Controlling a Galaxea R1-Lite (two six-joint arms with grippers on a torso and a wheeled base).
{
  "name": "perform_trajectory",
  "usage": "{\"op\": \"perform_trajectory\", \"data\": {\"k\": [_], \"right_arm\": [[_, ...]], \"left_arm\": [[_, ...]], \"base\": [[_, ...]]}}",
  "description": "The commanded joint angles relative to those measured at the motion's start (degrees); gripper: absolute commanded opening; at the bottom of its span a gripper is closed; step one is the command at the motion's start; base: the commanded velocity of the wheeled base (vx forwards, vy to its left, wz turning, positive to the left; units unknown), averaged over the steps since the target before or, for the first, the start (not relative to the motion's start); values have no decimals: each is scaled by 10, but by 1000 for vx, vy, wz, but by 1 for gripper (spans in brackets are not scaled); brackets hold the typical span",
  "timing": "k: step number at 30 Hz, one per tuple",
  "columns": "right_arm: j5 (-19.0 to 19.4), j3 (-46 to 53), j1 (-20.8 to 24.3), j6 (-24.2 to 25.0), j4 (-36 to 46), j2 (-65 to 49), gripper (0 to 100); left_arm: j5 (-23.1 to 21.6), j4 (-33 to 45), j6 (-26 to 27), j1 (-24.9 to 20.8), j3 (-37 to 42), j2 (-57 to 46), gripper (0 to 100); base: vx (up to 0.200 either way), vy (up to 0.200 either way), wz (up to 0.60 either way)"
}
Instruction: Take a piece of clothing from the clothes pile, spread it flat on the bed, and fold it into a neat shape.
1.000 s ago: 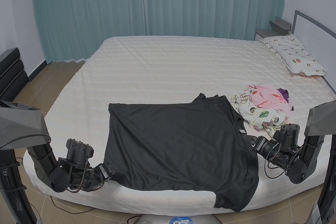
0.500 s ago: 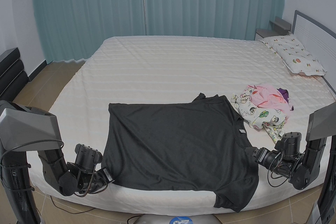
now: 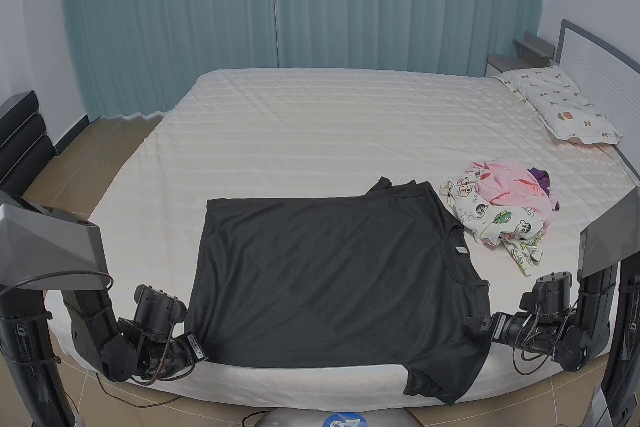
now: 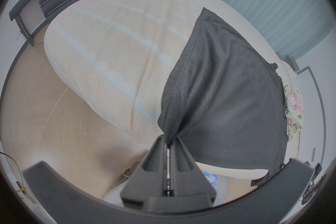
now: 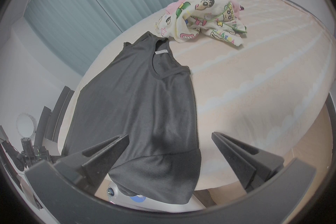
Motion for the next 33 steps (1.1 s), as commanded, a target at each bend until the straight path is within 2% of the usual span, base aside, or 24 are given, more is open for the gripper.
{"op": "perform_trajectory", "data": {"k": [1,6,14,15,21,28,33], "right_arm": [[9,-5,-2,3,-24,31,100],[21,-8,1,4,-56,63,100],[19,-44,1,3,-48,91,100],[19,-47,0,3,-46,91,0],[20,-62,-7,3,-54,87,0],[23,-133,-19,2,-53,80,0],[50,-172,-19,-1,-40,81,0]], "left_arm": [[0,-1,5,-1,4,10,0],[0,-2,5,0,0,21,0],[-1,-3,5,1,-1,23,0],[-1,-3,5,1,-1,23,0],[-2,-7,3,1,-1,23,0],[-4,-8,-2,5,-9,23,0],[-6,-8,-2,12,-13,22,0]], "base": [[0,0,0],[0,0,0],[0,0,0],[0,0,0],[0,0,0],[0,0,0],[0,0,0]]}}
